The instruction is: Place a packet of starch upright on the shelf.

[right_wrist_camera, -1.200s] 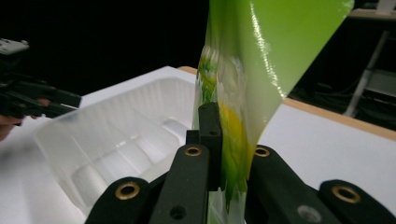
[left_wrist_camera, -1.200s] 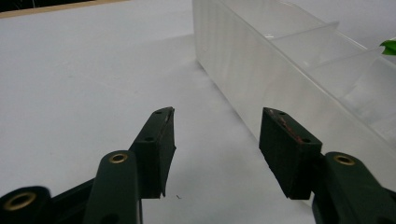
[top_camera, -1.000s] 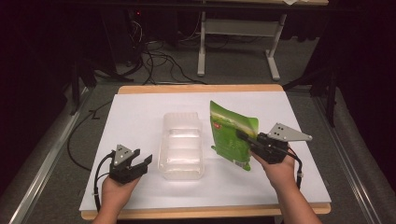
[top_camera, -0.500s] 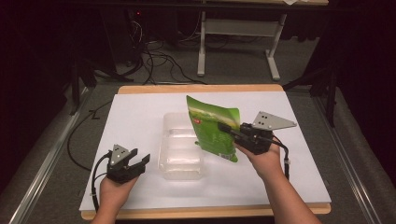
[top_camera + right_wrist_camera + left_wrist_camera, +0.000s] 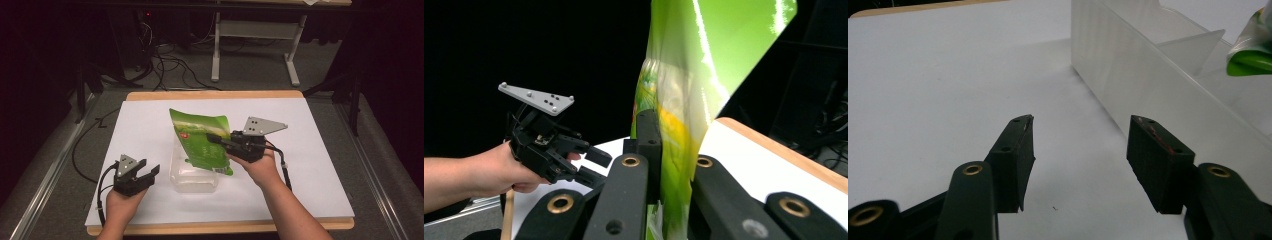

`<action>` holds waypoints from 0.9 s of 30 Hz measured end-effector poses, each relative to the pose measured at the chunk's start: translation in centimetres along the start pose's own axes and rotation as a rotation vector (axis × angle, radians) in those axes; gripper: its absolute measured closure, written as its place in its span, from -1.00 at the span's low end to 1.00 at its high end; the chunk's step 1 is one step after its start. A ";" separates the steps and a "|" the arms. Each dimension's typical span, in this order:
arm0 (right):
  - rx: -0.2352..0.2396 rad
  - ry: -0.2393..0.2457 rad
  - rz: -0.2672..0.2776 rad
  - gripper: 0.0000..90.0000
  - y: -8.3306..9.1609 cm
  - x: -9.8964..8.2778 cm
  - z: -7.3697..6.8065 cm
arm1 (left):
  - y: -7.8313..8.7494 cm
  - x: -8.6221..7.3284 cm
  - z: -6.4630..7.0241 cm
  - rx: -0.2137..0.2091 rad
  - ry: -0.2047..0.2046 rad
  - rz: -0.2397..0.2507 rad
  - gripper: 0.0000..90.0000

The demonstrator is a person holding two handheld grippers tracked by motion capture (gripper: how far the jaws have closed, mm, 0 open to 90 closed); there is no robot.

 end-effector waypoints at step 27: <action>0.138 -0.043 -0.021 1.00 -4.8 -3.2 1.1 | 0.0 -0.1 -0.4 0.011 0.014 -0.004 0.00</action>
Point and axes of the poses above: each handheld gripper's, and its own axes: y roughly backward along the jaws, x roughly out of its top, z roughly to its right, the point moved 7 cm from there along -y, roughly forward along the jaws, and after that the axes turned 9 degrees about x, right-handed, at the moved point
